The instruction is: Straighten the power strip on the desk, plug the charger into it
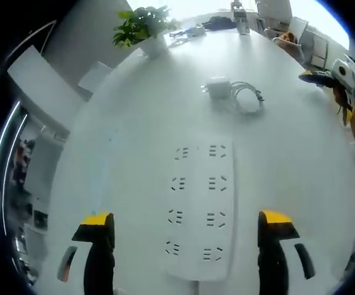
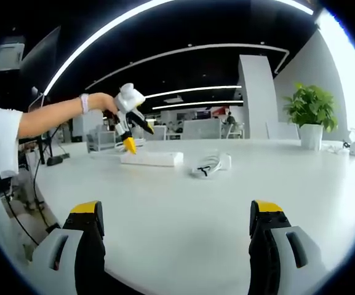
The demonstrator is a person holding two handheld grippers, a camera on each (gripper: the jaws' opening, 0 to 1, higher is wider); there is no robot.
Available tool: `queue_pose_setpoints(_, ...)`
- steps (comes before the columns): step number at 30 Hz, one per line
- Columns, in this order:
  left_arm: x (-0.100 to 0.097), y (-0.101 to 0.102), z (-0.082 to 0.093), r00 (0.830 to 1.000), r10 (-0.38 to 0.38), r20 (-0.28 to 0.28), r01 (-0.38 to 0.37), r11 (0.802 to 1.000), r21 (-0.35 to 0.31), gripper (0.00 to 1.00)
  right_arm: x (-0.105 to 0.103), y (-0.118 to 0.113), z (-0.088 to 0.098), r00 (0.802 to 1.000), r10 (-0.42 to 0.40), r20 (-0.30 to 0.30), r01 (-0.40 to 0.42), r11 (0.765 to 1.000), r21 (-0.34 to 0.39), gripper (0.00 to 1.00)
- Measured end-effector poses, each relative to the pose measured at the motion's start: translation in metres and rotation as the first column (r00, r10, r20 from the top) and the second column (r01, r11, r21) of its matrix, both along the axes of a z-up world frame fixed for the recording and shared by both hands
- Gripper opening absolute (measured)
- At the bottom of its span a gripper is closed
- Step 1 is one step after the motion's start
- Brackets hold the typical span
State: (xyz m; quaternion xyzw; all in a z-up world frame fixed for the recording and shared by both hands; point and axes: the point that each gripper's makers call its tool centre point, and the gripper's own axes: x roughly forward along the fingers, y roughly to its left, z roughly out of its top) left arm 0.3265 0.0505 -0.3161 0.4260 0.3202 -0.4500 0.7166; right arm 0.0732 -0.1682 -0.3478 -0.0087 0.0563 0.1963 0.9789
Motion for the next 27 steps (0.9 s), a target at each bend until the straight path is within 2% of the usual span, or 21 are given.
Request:
queue_pose_setpoints(7,-0.001,0.004,0.024,0.994,0.031,0.101,-0.024,0.997,-0.070,0.99,0.004,0.002,0.000,1.000,0.008,-0.001,-0.008,1.000,-0.003,0.99)
queue_pose_setpoints(11,-0.010,0.007,0.041,0.988,0.041,0.151,-0.018,0.989,-0.149,0.99,0.008,0.002,-0.001,1.000,0.012,-0.005,-0.012,1.000,-0.007,0.99)
queue_pose_setpoints(17,-0.030,0.011,0.067,0.964,0.071,0.255,0.001,0.963,-0.271,0.99,0.015,0.004,0.004,1.000,0.022,0.000,-0.022,0.999,-0.024,0.99)
queue_pose_setpoints(22,-0.044,0.018,0.080,0.953,0.082,0.292,0.012,0.951,-0.309,0.99,0.020,0.008,0.005,0.999,0.034,0.003,-0.034,0.999,-0.032,0.99)
queue_pose_setpoints(27,-0.056,0.023,0.098,0.934,0.108,0.340,0.019,0.936,-0.351,0.99,0.022,0.012,0.005,0.999,0.047,0.002,-0.047,0.998,-0.038,0.99)
